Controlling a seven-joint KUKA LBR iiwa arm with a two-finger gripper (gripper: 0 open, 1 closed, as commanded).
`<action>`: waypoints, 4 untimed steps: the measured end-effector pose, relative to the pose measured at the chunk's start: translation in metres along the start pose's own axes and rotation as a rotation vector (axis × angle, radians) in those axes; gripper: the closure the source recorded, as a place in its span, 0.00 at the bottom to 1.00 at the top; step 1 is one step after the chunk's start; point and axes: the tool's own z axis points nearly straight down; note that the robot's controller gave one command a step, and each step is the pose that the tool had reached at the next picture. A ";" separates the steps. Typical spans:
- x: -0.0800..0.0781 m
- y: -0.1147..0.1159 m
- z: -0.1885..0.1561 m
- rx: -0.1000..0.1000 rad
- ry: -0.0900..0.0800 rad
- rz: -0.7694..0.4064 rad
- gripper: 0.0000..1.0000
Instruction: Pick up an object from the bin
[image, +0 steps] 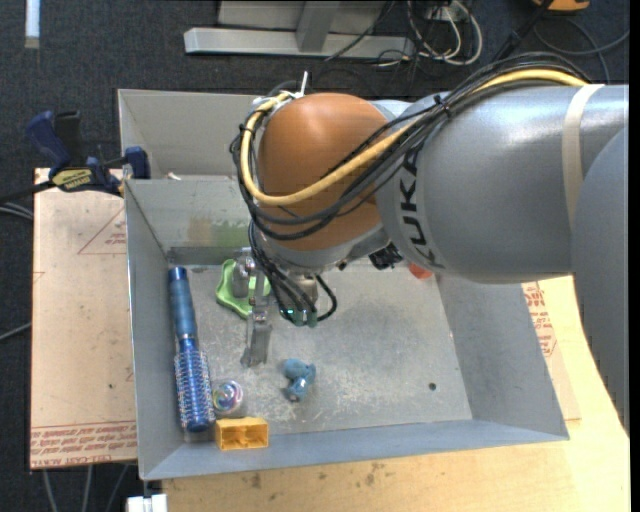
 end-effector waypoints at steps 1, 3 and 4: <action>-0.032 -0.047 0.100 0.001 -0.003 0.233 0.00; 0.003 -0.117 0.130 0.000 0.001 0.123 0.00; 0.018 -0.098 0.166 -0.002 -0.003 0.096 0.00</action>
Offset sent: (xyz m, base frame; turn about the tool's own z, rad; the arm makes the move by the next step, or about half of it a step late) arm 0.0324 -0.0455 -0.0961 0.2325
